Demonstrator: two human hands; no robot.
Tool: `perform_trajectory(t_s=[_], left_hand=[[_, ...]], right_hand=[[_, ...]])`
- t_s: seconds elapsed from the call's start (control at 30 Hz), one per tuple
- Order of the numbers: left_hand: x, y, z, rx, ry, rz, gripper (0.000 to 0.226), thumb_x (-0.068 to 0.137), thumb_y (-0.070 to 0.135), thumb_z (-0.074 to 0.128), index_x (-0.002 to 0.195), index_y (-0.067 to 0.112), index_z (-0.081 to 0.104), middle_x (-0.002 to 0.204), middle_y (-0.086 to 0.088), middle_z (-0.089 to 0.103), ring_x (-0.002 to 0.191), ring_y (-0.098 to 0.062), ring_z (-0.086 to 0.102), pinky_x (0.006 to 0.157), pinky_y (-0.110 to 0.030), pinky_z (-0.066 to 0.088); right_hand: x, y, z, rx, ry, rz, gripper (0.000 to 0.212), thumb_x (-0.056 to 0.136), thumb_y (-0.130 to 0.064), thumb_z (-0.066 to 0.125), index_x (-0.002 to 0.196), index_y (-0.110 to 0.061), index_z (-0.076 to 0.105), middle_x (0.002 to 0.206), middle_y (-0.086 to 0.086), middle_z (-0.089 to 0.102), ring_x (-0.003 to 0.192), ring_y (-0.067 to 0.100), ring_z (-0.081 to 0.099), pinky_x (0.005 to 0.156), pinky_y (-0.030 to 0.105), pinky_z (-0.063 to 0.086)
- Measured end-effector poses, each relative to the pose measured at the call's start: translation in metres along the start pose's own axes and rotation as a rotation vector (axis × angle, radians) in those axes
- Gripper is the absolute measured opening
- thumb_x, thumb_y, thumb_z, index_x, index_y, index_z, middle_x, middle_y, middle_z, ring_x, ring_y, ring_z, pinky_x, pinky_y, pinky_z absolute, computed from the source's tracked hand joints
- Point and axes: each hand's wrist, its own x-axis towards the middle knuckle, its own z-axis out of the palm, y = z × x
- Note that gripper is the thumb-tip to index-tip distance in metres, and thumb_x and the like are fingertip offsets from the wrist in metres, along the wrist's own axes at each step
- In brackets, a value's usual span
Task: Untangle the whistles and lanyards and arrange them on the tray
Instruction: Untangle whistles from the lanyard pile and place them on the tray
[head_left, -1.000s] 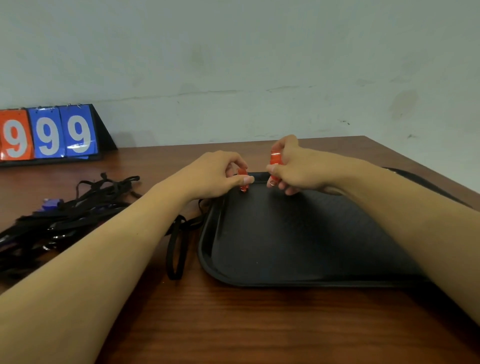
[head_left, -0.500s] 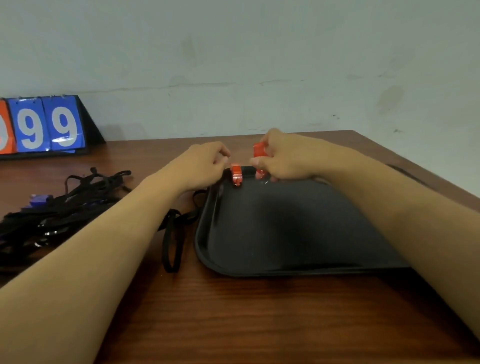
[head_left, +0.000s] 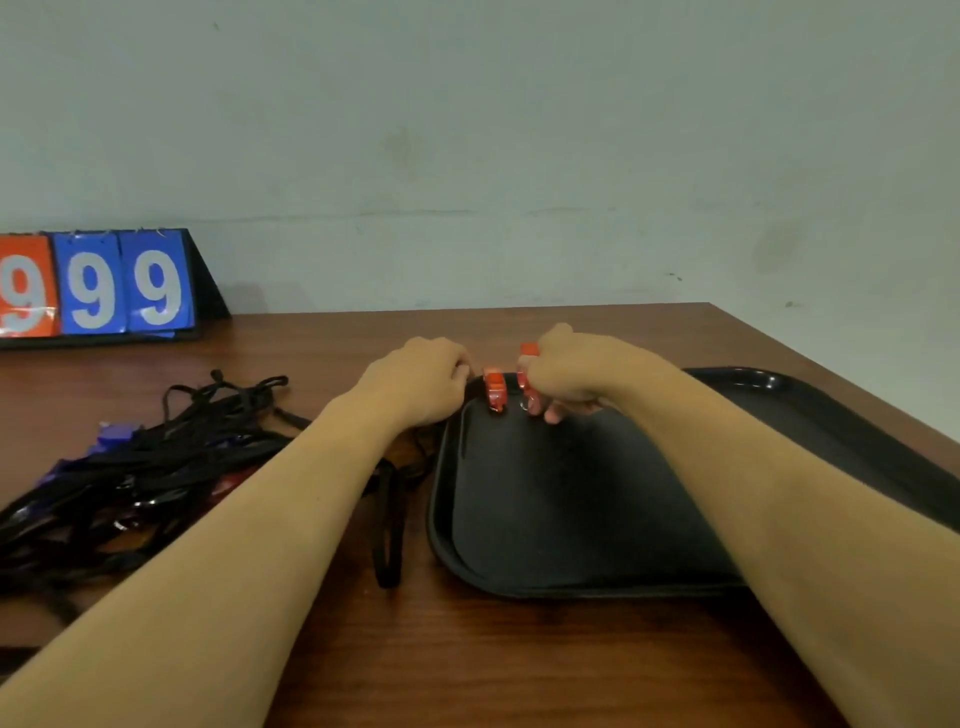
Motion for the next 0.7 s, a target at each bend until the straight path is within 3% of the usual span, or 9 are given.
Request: perform_trajectory(t_s=[0.17,0.37,0.43,0.5,0.57,0.7], left_hand=[[0.004,0.0,0.003,-0.06,0.019,0.063,0.022,0.102,0.031,0.048,0.113,0.027,0.066,0.097,0.009,0.059,0.09,-0.013,0.056,0.081,-0.032,0.047],[0.007,-0.001,0.006,-0.08,0.024,0.088,0.021,0.101,0.031,0.048,0.115,0.027,0.064,0.1,0.007,0.056,0.091,-0.012,0.052,0.08,-0.029,0.04],[0.007,-0.002,0.005,-0.092,0.024,0.102,0.026,0.101,0.035,0.047,0.12,0.028,0.063,0.109,0.004,0.06,0.095,-0.013,0.053,0.083,-0.03,0.04],[0.005,0.0,0.002,-0.108,0.027,0.126,0.03,0.1,0.04,0.047,0.123,0.03,0.063,0.114,0.003,0.061,0.097,-0.013,0.054,0.084,-0.03,0.04],[0.001,0.003,-0.004,-0.137,0.009,0.132,0.031,0.101,0.042,0.047,0.125,0.028,0.062,0.108,0.005,0.061,0.098,-0.013,0.056,0.082,-0.029,0.039],[-0.001,0.003,-0.01,-0.134,-0.005,0.132,0.031,0.103,0.037,0.046,0.126,0.024,0.061,0.101,0.004,0.057,0.1,-0.016,0.057,0.083,-0.029,0.038]], right_hand=[[0.008,0.006,0.003,-0.005,0.015,0.023,0.037,0.108,-0.026,0.038,0.137,-0.002,0.037,0.074,0.007,0.06,0.052,0.011,0.049,0.044,0.022,0.039],[0.011,0.009,0.005,-0.018,0.006,0.014,0.042,0.107,-0.026,0.04,0.139,-0.001,0.03,0.081,0.008,0.061,0.068,0.015,0.054,0.054,0.026,0.044],[0.01,0.008,0.005,-0.035,-0.005,0.006,0.036,0.106,-0.024,0.04,0.132,0.001,0.035,0.081,0.008,0.062,0.07,0.016,0.054,0.057,0.027,0.045],[0.008,0.009,0.004,-0.069,-0.011,-0.004,0.022,0.106,-0.022,0.04,0.11,-0.003,0.05,0.08,0.008,0.06,0.07,0.017,0.054,0.059,0.027,0.046],[0.008,0.009,0.004,-0.117,-0.023,-0.012,0.027,0.106,-0.021,0.04,0.088,-0.008,0.056,0.08,0.009,0.057,0.072,0.019,0.054,0.063,0.028,0.047],[0.007,0.007,0.004,-0.175,-0.033,-0.015,0.018,0.102,-0.014,0.046,0.085,-0.012,0.053,0.083,0.01,0.054,0.068,0.02,0.05,0.057,0.028,0.043]])
